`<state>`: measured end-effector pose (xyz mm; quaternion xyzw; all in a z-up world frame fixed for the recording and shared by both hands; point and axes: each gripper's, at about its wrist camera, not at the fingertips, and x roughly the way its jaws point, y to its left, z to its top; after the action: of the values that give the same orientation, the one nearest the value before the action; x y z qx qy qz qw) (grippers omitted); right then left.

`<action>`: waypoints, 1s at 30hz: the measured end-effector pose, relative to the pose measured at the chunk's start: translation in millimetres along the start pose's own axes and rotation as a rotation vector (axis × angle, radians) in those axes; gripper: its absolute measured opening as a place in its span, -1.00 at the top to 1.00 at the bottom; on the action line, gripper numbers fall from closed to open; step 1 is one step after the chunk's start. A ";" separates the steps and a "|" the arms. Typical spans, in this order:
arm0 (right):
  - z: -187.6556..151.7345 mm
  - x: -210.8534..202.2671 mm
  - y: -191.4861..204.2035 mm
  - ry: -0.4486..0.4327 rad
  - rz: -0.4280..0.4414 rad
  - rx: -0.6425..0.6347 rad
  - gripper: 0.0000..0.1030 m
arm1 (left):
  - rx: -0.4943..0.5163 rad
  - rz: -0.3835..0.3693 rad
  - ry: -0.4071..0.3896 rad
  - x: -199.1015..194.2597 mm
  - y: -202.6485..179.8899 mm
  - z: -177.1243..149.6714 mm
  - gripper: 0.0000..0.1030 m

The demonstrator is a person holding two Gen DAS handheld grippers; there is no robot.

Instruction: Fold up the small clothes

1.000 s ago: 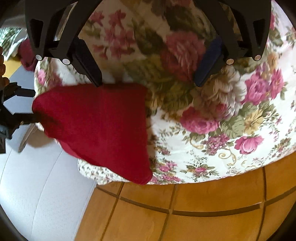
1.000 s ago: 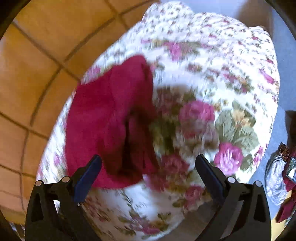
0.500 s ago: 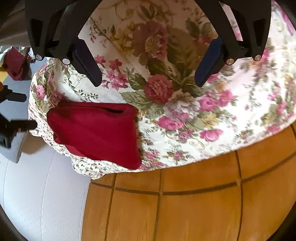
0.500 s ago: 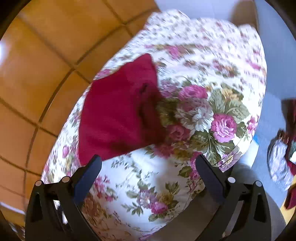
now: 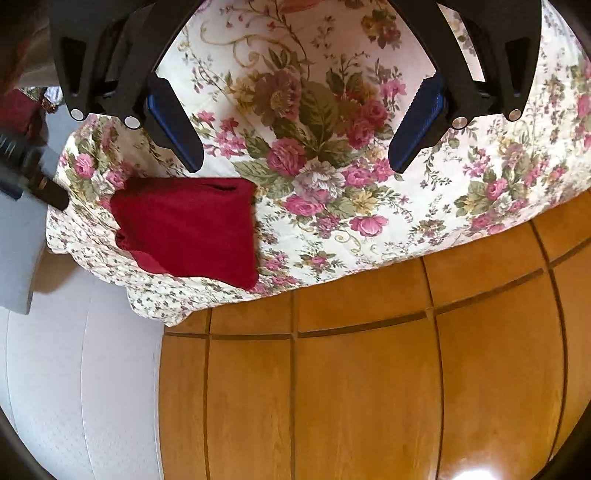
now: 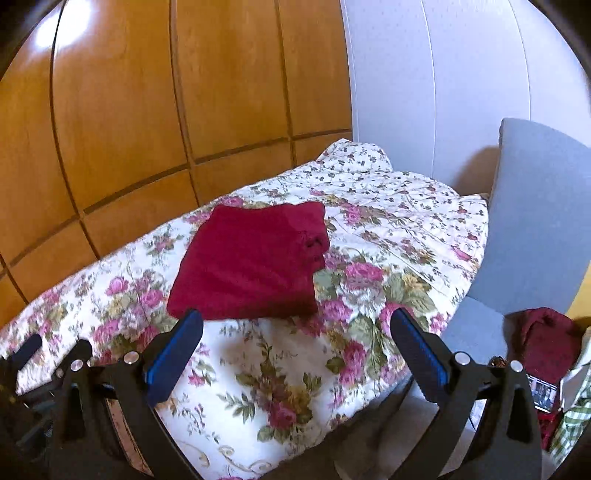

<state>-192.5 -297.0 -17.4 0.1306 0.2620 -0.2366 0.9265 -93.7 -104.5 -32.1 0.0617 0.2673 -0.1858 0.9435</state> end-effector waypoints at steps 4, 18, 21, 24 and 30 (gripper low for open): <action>-12.2 -5.4 4.1 -0.003 -0.024 -0.014 -0.96 | -0.011 -0.040 0.012 -6.0 -0.7 1.6 -0.93; -14.0 -7.2 5.5 -0.024 -0.066 -0.026 -0.96 | -0.042 -0.011 -0.001 -7.4 8.6 11.2 -0.93; -13.6 -5.7 3.7 -0.018 -0.058 -0.016 -0.96 | -0.037 -0.001 0.002 -6.2 7.8 9.5 -0.93; -13.4 -5.2 2.8 -0.011 -0.057 -0.001 -0.96 | -0.027 0.004 -0.003 -6.4 6.9 9.5 -0.93; -13.5 -5.6 3.3 -0.008 -0.055 0.003 -0.96 | -0.016 0.000 -0.003 -7.6 5.0 8.6 -0.93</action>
<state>-200.7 -287.1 -25.1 0.1238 0.2614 -0.2628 0.9205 -93.5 -99.3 -20.8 0.0536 0.2673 -0.1840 0.9444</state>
